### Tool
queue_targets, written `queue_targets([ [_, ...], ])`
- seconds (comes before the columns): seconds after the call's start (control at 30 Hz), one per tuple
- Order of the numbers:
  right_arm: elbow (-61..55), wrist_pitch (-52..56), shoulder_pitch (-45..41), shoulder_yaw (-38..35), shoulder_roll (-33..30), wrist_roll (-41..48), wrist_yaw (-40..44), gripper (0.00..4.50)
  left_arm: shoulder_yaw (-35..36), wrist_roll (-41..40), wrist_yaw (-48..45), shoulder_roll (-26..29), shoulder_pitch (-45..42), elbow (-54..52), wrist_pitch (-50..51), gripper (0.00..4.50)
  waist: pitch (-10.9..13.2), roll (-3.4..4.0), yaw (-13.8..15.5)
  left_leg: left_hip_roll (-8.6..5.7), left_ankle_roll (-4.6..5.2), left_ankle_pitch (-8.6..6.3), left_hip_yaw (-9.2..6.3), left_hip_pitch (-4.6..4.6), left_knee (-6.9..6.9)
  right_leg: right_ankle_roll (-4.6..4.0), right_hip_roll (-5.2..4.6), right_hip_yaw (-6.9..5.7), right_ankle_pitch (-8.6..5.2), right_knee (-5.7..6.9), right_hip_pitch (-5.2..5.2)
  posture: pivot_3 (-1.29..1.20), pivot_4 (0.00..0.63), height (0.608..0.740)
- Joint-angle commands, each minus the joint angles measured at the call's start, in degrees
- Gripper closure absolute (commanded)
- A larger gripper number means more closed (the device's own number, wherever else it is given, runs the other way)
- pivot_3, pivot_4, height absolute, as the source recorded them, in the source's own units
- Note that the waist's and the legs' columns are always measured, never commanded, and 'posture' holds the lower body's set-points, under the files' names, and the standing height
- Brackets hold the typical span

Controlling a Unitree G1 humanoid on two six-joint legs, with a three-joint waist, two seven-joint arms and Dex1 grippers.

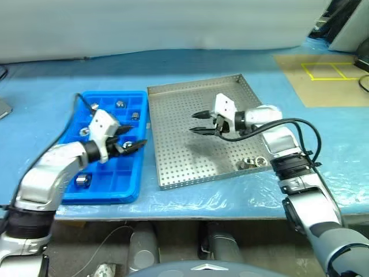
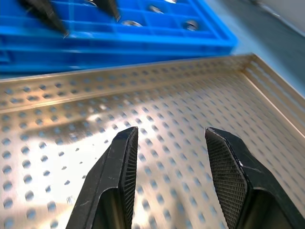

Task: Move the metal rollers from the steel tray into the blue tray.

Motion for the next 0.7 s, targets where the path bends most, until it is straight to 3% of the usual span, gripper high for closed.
queue_targets([
  [0.03,-9.67,5.1,3.78,-2.5,-2.85,1.69,-2.3,2.18,-3.54,2.12,-3.61,-2.75,-4.82,4.5,-3.93,0.61,-0.02,-0.03,-1.29,0.03,0.0,0.0,0.0,0.0,-0.01,0.0,0.04,0.01,0.0,0.0,0.0,-0.21,0.15,0.74],
  [0.23,-20.64,12.19,10.23,-4.52,-8.84,3.11,-4.21,2.18,-7.93,5.02,-8.38,-7.45,-9.61,11.09,-7.79,0.61,-0.02,0.0,-4.65,0.01,0.0,0.0,0.09,0.0,-0.02,0.01,0.12,0.18,0.01,-0.02,0.08,-0.34,0.15,0.74],
  [0.4,-27.08,15.48,14.54,-4.32,-14.5,4.22,-3.02,2.18,-8.23,5.66,-10.2,-9.1,-12.19,13.19,-7.31,0.61,-0.02,0.0,-5.46,0.02,0.21,-0.12,0.11,0.23,0.0,0.05,0.14,0.19,0.03,-0.07,0.34,-0.38,0.15,0.74],
  [0.57,-31.15,16.83,17.17,-3.13,-17.3,6.28,-1.19,2.18,-7.96,4.94,-9.48,-8.83,-9.77,8.6,-4.14,0.61,-0.02,0.0,-5.54,0.01,0.32,-0.19,0.12,0.62,-0.02,0.11,0.12,0.17,0.02,-0.34,0.82,-0.35,0.15,0.74],
  [0.7,-27.51,13.6,16.74,-0.84,-19.01,5.64,1.05,2.18,-6.98,4.15,-7.56,-8.14,-6.05,2.62,-0.76,0.61,-0.02,0.0,-5.44,0.02,0.4,-0.24,0.11,0.61,-0.02,0.09,0.11,0.13,0.04,-0.45,0.88,-0.3,0.15,0.74],
])
